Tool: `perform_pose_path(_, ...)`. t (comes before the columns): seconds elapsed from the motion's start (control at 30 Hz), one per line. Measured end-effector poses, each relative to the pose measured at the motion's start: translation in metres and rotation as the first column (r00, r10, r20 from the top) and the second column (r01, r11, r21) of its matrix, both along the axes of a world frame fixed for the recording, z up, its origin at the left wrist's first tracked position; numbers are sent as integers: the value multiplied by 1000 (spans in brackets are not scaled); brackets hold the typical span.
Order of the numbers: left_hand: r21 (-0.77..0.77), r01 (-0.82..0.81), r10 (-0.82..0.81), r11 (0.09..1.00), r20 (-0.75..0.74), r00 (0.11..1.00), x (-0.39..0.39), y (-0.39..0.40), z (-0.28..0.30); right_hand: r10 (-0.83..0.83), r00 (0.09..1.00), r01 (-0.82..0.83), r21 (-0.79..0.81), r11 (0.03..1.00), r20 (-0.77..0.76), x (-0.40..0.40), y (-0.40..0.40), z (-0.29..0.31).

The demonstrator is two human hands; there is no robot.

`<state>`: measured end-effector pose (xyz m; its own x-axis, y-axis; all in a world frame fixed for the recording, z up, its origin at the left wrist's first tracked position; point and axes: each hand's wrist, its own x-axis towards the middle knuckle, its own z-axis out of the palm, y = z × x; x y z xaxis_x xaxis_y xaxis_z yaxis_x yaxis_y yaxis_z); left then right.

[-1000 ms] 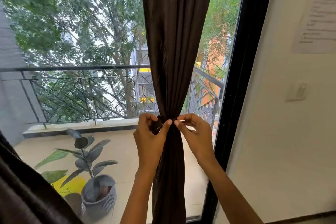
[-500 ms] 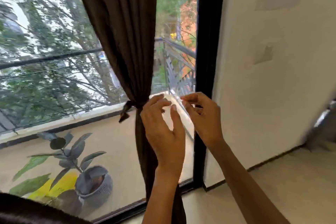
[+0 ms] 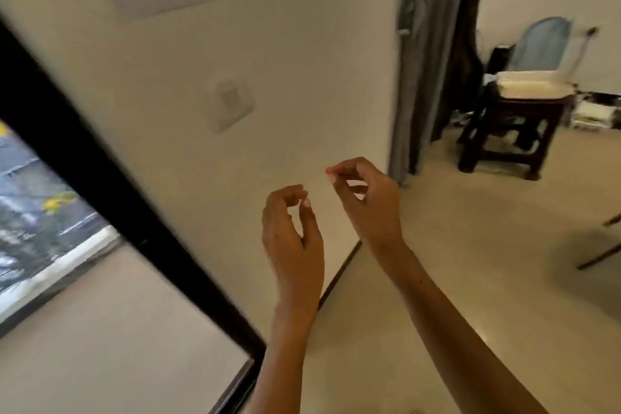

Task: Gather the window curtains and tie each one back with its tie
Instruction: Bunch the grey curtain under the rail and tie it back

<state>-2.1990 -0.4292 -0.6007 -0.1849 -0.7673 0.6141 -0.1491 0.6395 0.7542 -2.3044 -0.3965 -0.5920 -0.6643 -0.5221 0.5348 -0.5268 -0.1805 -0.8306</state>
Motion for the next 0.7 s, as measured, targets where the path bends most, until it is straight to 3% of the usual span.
perform_pose_path(0.33, 42, 277, -277, 960, 1, 961, -280, -2, 13, -244, 967, 245, 8, 969, -66, -268, 31, 4)
perform_pose_path(0.7, 14, 379, -378, 925, -40, 925, -534, -69, 28, -395, 894, 398, -29, 917, -210, -514, -18, 19)
